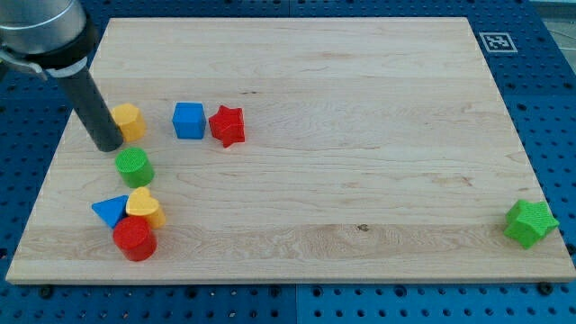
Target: Move the green circle to the bottom right of the yellow hexagon
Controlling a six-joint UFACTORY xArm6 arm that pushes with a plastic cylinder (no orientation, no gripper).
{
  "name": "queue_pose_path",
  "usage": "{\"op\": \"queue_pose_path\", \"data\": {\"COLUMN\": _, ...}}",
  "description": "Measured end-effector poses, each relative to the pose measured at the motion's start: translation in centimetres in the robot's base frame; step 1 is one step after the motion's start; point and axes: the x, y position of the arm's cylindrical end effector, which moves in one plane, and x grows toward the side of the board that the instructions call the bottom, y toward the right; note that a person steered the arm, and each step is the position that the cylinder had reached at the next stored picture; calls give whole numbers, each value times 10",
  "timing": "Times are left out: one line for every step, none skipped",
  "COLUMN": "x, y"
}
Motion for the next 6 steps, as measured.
{"op": "queue_pose_path", "data": {"x": 11, "y": 1}}
{"op": "queue_pose_path", "data": {"x": 44, "y": 2}}
{"op": "queue_pose_path", "data": {"x": 64, "y": 16}}
{"op": "queue_pose_path", "data": {"x": 74, "y": 49}}
{"op": "queue_pose_path", "data": {"x": 74, "y": 73}}
{"op": "queue_pose_path", "data": {"x": 48, "y": 89}}
